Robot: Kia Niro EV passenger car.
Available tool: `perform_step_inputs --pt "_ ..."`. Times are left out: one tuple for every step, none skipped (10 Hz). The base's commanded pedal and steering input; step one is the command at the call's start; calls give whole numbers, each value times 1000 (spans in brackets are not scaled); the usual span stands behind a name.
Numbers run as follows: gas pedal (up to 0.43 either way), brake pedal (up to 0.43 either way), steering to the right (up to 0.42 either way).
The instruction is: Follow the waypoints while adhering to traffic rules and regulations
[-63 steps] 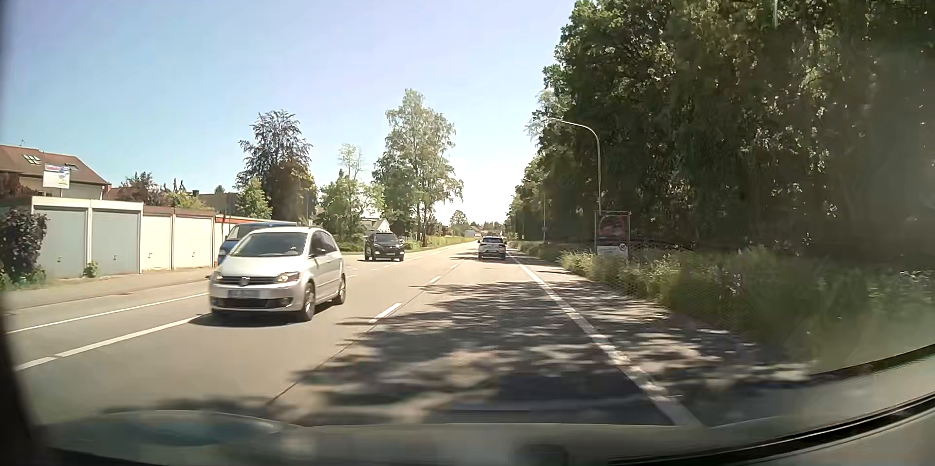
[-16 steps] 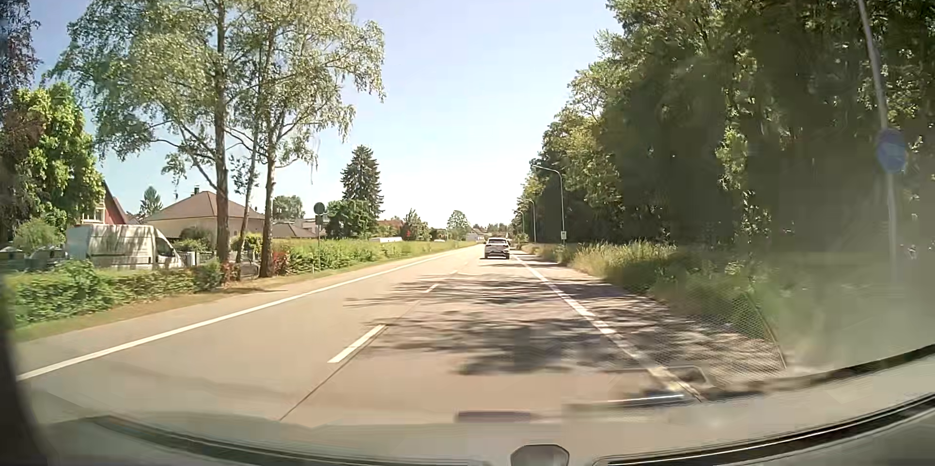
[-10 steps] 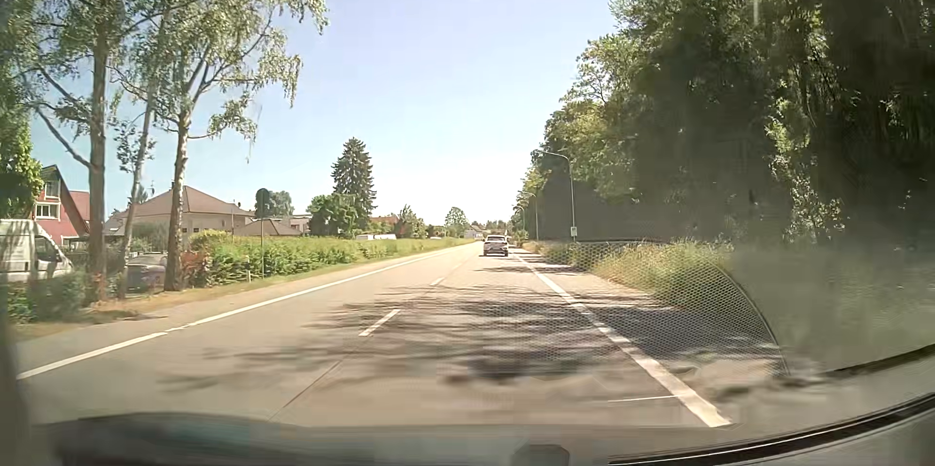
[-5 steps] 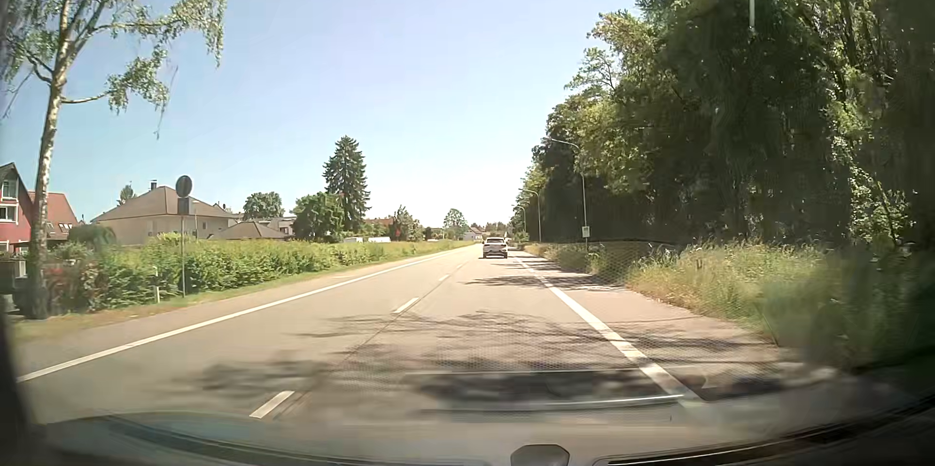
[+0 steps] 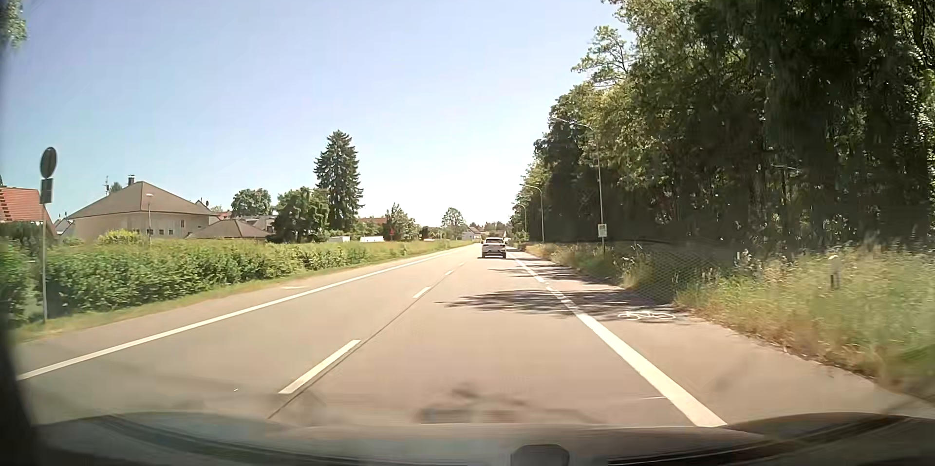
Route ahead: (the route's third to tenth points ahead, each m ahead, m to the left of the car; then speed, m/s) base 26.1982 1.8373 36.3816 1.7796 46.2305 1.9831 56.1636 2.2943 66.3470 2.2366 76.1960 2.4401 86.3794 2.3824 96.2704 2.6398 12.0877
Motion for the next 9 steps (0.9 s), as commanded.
perform_step_inputs --pt "39 30 0" --pt "39 30 -1" --pt "39 30 0" --pt "39 30 -1" --pt "39 30 -1" --pt "39 30 0" --pt "39 30 -1" --pt "39 30 -2" --pt "39 30 -3"
